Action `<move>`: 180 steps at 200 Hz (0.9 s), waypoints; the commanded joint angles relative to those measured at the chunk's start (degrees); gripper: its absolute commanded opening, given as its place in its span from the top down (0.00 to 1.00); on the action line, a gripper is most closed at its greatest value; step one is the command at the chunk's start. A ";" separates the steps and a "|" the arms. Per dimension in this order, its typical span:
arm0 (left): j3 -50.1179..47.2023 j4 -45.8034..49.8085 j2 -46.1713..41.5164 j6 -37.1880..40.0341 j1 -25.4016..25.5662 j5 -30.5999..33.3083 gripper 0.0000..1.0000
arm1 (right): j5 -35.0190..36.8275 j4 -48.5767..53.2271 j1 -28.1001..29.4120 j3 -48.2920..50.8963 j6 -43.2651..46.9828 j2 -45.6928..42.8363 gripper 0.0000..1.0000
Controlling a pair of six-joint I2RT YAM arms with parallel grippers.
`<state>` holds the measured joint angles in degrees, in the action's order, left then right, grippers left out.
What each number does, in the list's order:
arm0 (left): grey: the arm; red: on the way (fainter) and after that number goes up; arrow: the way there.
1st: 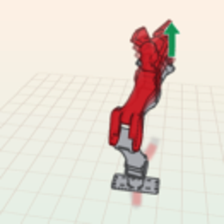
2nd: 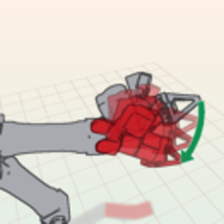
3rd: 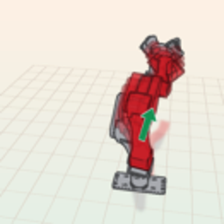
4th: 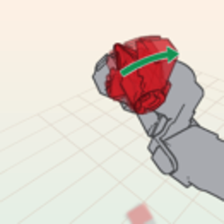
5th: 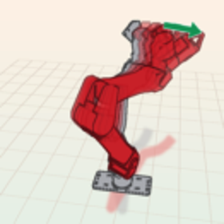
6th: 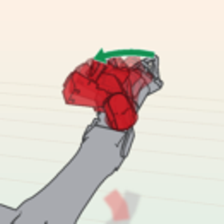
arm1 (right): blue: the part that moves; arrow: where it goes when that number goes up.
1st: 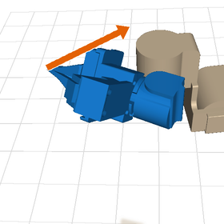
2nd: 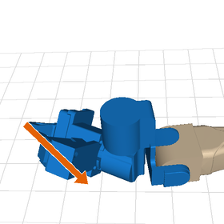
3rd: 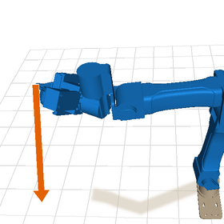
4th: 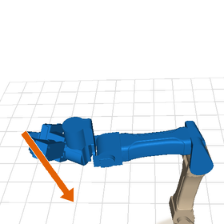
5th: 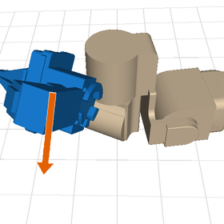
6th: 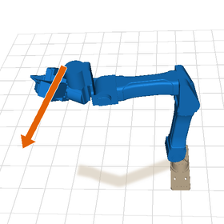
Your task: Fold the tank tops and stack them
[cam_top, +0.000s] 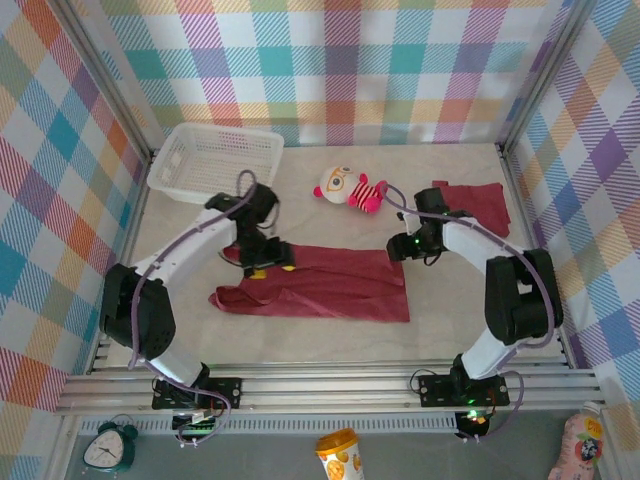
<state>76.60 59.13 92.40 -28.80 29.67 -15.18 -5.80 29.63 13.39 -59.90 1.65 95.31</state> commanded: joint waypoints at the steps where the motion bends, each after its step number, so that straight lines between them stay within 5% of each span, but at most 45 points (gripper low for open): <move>1: 4.04 -7.18 4.06 -3.53 7.30 0.93 0.33 | -3.33 1.57 -0.56 -3.33 -1.84 2.83 0.37; 73: 14.80 -19.02 19.24 1.38 26.36 3.28 0.33 | -7.86 5.16 -0.86 -7.51 -3.60 9.79 0.49; 180: 34.56 -12.35 36.78 16.45 37.68 11.65 0.33 | -7.94 5.57 -0.82 -6.08 -3.23 12.55 0.85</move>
<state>105.93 42.61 125.21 -18.00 65.28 -6.83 -11.57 33.91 13.02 -66.54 -1.41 106.74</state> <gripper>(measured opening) 0.674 0.164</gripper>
